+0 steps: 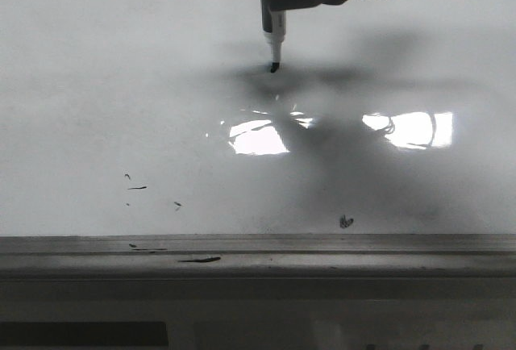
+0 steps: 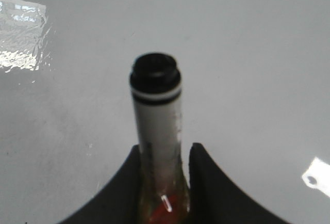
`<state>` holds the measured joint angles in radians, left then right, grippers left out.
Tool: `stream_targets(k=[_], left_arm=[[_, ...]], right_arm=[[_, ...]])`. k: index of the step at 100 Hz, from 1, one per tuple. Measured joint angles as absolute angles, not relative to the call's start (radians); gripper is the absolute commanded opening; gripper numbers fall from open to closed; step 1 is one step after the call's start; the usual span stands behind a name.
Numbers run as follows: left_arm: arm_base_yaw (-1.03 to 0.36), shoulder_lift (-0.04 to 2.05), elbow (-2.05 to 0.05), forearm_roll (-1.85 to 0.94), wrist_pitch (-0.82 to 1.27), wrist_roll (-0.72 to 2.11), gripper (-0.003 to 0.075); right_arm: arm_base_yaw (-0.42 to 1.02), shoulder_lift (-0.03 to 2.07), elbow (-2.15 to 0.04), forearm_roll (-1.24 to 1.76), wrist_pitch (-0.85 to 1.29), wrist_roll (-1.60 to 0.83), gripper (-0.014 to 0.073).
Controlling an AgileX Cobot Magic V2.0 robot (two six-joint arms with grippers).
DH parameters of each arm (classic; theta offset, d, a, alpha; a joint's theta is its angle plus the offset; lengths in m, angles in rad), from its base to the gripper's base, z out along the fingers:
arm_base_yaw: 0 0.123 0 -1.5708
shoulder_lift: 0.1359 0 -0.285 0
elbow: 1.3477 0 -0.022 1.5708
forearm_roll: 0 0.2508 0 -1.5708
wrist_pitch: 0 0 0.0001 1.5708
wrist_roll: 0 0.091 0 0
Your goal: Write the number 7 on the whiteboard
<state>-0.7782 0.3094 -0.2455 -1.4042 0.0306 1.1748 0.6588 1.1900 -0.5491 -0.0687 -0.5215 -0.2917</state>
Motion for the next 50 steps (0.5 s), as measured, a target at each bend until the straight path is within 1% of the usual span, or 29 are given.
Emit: stream_targets(k=[25,50], left_arm=[[-0.778,0.309,-0.245,-1.404,0.031,1.175,-0.0020],[-0.778,0.309,-0.245,-1.406,0.031,1.175,-0.0020]], right_arm=[[0.630,1.175,-0.555,-0.069,-0.460,-0.308,-0.0043],[0.561,1.090,-0.555,-0.067,-0.340,-0.309,-0.0043]])
